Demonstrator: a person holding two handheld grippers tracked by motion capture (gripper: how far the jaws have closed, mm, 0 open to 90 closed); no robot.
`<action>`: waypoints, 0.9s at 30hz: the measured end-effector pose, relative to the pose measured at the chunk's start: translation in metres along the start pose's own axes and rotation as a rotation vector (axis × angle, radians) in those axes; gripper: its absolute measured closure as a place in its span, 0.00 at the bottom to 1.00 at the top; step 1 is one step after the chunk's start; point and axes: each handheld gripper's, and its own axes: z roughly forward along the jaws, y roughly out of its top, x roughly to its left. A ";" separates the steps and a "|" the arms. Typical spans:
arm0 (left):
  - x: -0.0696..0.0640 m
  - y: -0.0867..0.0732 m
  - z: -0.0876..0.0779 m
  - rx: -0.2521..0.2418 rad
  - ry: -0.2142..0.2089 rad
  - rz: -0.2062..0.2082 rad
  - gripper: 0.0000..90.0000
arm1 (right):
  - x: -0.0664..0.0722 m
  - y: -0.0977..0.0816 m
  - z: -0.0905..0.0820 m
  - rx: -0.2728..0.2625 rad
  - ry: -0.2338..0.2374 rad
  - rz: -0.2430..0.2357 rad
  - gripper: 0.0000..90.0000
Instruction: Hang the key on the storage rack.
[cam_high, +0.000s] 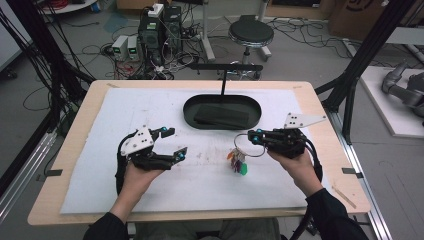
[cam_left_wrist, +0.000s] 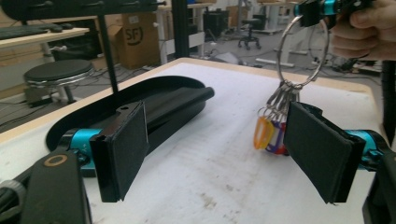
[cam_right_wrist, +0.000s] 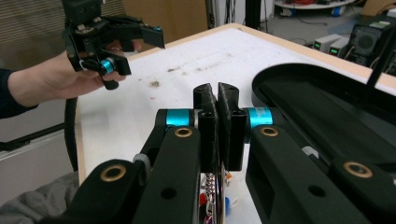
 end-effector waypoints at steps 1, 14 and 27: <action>-0.001 0.002 0.002 -0.003 -0.008 -0.003 0.24 | 0.000 0.001 0.001 -0.005 0.002 -0.003 0.97; -0.007 0.015 0.022 -0.019 -0.139 -0.044 0.28 | 0.009 0.014 0.010 -0.022 0.081 -0.039 0.97; -0.018 0.026 0.049 -0.006 -0.274 -0.053 0.41 | 0.017 0.017 0.019 -0.010 0.116 -0.067 0.97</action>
